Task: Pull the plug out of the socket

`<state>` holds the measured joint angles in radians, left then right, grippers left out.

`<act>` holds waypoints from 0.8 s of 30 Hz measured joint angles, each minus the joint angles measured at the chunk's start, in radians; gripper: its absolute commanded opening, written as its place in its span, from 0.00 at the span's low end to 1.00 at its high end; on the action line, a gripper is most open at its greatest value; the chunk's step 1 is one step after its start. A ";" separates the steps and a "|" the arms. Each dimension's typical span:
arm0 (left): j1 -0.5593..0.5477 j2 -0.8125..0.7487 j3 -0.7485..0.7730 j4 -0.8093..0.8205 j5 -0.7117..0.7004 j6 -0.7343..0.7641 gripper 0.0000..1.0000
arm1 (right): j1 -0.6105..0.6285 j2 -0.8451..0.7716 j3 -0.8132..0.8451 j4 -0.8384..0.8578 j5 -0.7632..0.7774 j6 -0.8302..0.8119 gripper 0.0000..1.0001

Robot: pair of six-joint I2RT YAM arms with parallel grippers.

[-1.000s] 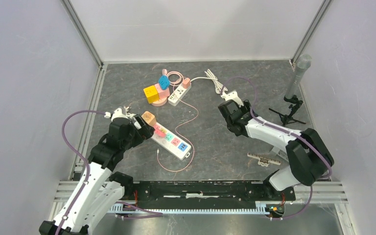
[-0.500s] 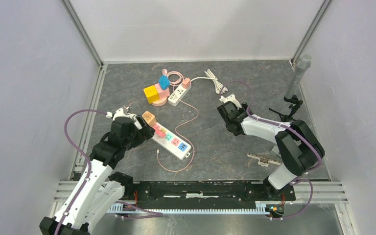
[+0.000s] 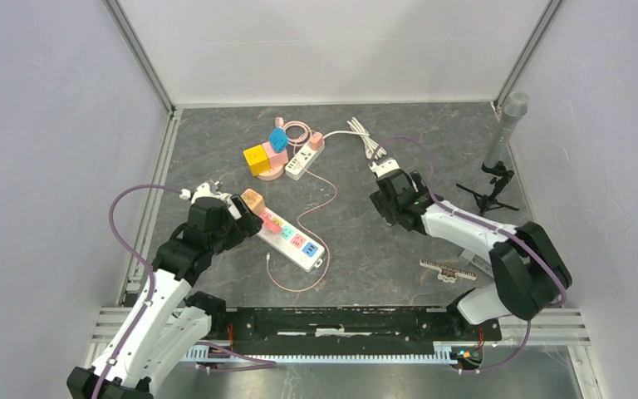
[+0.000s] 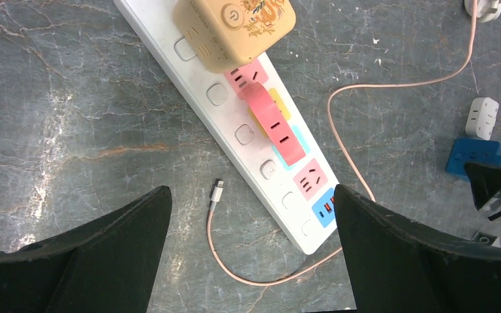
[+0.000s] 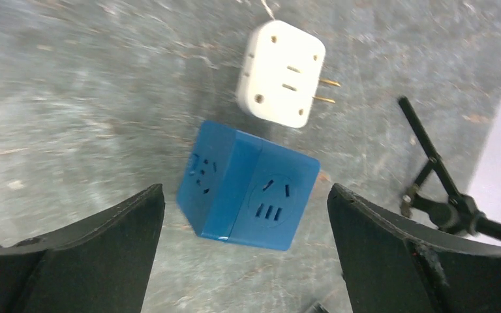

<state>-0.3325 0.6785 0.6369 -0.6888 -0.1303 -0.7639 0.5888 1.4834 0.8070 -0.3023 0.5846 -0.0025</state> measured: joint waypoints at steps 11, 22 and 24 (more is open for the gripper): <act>0.000 -0.006 0.011 -0.021 -0.027 0.000 1.00 | 0.008 -0.206 -0.027 0.193 -0.571 0.080 0.79; 0.000 -0.066 0.015 -0.044 -0.107 -0.002 1.00 | 0.298 -0.002 0.047 0.467 -0.684 0.226 0.89; 0.000 -0.076 0.016 -0.049 -0.122 -0.004 1.00 | 0.342 0.073 0.111 0.469 -0.647 0.224 0.89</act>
<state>-0.3325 0.6025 0.6525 -0.7376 -0.2523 -0.7681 0.9310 1.5562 0.9176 0.1669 -0.0628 0.2211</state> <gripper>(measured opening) 0.994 0.885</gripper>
